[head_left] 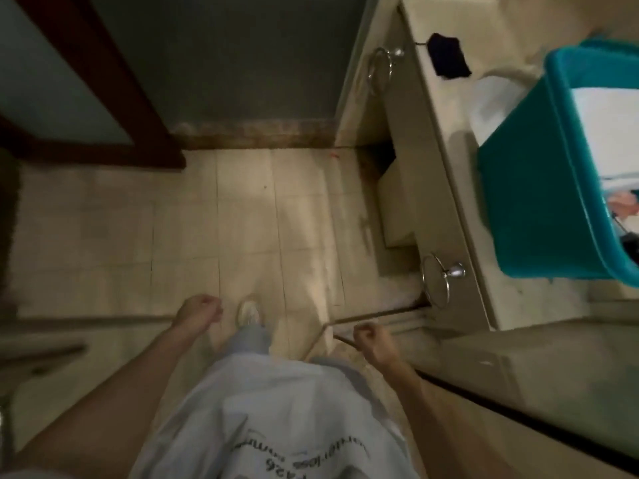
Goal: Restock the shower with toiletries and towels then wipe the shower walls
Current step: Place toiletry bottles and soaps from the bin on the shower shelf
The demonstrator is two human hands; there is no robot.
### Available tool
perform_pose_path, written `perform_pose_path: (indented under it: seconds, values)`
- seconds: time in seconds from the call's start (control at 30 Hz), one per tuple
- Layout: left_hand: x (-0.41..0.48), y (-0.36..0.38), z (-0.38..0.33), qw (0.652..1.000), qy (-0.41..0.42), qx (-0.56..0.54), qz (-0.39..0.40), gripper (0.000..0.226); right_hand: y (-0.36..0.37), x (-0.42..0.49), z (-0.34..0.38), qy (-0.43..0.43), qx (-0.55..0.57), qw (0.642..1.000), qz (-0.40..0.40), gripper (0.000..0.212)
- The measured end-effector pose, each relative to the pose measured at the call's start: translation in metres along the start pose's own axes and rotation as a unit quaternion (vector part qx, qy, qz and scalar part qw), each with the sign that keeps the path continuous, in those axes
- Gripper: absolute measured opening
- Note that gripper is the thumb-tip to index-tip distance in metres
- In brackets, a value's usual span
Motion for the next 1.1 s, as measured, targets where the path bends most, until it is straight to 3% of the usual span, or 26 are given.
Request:
perform_pose_path:
  seconds: [0.23,0.4,0.47,0.6,0.7,0.8,0.97,1.1]
  values:
    - [0.043,-0.013,-0.182,0.984,0.157,0.065,0.05,0.019,0.04,0.013,-0.057,0.13,0.056,0.99,-0.006,0.033]
    - [0.051,0.01,-0.202,0.967,0.173,0.157,0.101,0.013,0.013,0.028,-0.022,0.16,0.184,0.967,-0.072,0.015]
    - [0.057,0.017,-0.193,0.959,0.156,0.204,0.12,0.011,-0.026,0.028,0.022,0.156,0.228,0.954,-0.112,0.031]
    - [0.076,0.029,-0.181,0.939,0.116,0.292,0.136,0.019,-0.11,0.058,0.092,0.061,0.215,0.957,-0.186,0.025]
    - [0.082,0.047,-0.202,0.943,0.095,0.296,0.121,0.016,-0.193,0.079,0.147,-0.043,0.188,0.953,-0.234,0.028]
    - [0.075,0.086,-0.25,0.946,0.112,0.277,0.127,0.019,-0.282,0.075,0.186,-0.115,0.204,0.915,-0.329,0.027]
    - [0.017,0.196,-0.39,0.903,0.287,0.244,0.207,0.013,-0.397,0.042,0.207,-0.164,0.235,0.839,-0.462,0.024]
    - [-0.073,0.27,-0.513,0.817,0.483,0.19,0.25,0.014,-0.445,0.023,0.178,-0.143,0.222,0.79,-0.553,0.023]
Point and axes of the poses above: each hand's wrist, its own x-axis towards the middle knuckle, its own y-axis out of the palm, z = x × y, the point moved 8 cm from there along x, towards the middle knuckle, and after that the axes turned 9 degrees about -z, right-handed, at the moved point
